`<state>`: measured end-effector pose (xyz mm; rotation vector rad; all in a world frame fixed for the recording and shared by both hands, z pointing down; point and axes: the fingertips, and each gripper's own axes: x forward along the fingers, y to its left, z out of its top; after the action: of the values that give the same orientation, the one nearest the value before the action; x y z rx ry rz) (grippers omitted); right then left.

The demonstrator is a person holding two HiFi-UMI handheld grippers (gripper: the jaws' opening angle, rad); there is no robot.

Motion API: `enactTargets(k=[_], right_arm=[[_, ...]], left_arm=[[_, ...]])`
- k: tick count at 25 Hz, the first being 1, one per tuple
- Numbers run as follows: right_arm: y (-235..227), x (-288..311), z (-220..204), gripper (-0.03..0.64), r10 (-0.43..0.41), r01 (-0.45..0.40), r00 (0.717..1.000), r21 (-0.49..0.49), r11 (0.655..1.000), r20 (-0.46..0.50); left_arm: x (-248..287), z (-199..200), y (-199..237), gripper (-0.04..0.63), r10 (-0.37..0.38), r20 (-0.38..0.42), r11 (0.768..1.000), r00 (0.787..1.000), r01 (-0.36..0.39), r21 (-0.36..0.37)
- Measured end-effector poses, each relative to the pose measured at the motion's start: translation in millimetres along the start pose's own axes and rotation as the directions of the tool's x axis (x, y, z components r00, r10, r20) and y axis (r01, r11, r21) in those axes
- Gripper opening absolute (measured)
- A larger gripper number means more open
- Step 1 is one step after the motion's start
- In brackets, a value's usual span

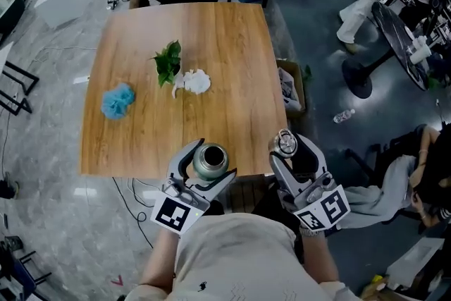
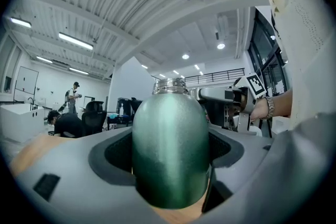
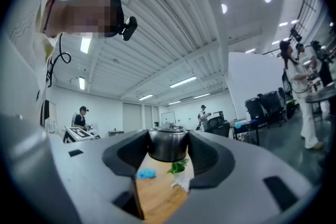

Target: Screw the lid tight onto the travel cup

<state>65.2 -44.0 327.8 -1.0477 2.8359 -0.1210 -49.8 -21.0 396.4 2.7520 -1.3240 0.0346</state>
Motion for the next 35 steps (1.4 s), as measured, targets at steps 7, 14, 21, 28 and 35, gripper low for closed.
enactTargets(k=[7,14,21,28,35], right_arm=[[47.8,23.9,18.4,0.247,0.201,-0.202,0.979,0.024,0.979,0.026],[98.7,20.9,24.0,0.246,0.479,-0.481,0.877,0.046,0.876,0.051],[106.4,23.8,13.9,0.247,0.550,-0.550,0.835,0.012,0.835,-0.018],[104.6,24.3,7.7,0.247,0.546,-0.546,0.837,0.010,0.838,-0.022],[81.4,44.7,-9.4,0.247,0.213,-0.211,0.976,0.034,0.977,-0.039]], left_arm=[[7.6,12.2,-24.6,0.393,-0.077,0.052,0.989,0.996,0.069,0.133],[11.8,22.4,-55.1,0.393,-0.235,0.071,0.956,0.969,0.217,0.199],[8.8,23.4,-63.7,0.393,-0.351,0.071,0.925,0.934,0.334,0.181],[11.9,26.5,-63.8,0.393,-0.372,0.084,0.921,0.924,0.356,0.161],[28.2,8.9,-31.4,0.391,-0.055,0.019,0.986,0.998,0.052,0.156]])
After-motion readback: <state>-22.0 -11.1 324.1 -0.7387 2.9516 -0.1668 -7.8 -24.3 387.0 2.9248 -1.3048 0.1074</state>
